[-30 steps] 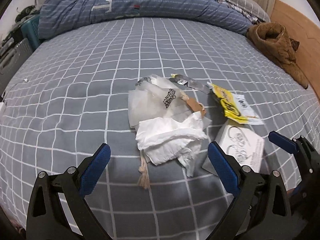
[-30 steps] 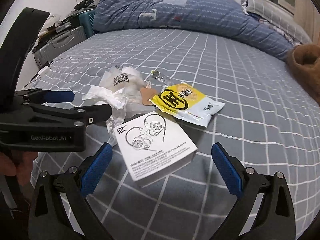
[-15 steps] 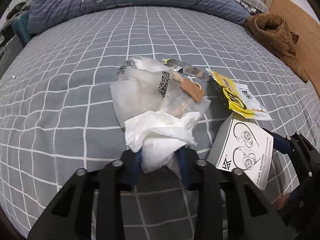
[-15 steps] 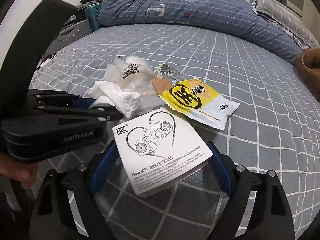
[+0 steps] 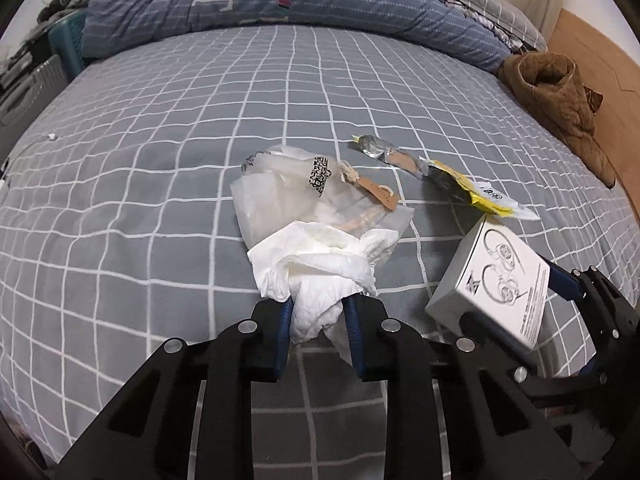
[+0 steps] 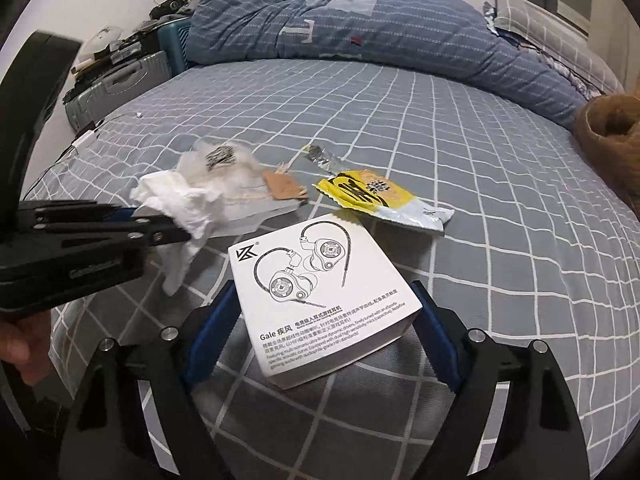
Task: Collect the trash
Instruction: 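Grasp the white tissue with the left tool while the right tool grasps the white earphone box, then carry the white tissue and earphone box down over the bin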
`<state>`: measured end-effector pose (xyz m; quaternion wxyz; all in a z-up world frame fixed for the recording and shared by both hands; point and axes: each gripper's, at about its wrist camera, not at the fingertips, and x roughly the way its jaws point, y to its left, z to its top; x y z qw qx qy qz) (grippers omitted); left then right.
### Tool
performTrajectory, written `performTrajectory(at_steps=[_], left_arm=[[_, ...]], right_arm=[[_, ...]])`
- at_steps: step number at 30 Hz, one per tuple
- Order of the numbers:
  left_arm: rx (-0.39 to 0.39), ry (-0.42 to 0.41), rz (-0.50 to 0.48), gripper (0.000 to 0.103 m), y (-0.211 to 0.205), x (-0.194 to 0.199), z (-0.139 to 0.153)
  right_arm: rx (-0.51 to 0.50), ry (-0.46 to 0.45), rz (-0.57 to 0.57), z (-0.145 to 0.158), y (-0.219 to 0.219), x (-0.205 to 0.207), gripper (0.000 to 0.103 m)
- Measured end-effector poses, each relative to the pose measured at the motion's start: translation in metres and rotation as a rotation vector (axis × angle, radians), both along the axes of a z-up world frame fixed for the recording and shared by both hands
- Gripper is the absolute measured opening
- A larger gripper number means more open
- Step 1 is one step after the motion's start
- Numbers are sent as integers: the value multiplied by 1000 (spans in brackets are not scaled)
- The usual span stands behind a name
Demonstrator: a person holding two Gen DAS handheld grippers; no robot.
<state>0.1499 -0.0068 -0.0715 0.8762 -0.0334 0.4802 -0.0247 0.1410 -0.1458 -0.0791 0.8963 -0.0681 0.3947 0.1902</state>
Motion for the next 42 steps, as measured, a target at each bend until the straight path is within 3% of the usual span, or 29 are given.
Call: performTrajectory(at_steps=[22, 32, 38, 42], left_arm=[[-16, -27, -11, 23, 4, -44, 19], [0, -7, 0, 35, 5, -56, 12], [12, 16, 3, 34, 4, -66, 11], [10, 2, 6, 26, 4, -73, 17]], right_arm=[[6, -8, -94, 15, -16, -19, 80], [3, -5, -113, 18, -23, -32, 80], [5, -11, -118, 20, -26, -36, 80], [11, -8, -126, 23, -30, -40, 80]])
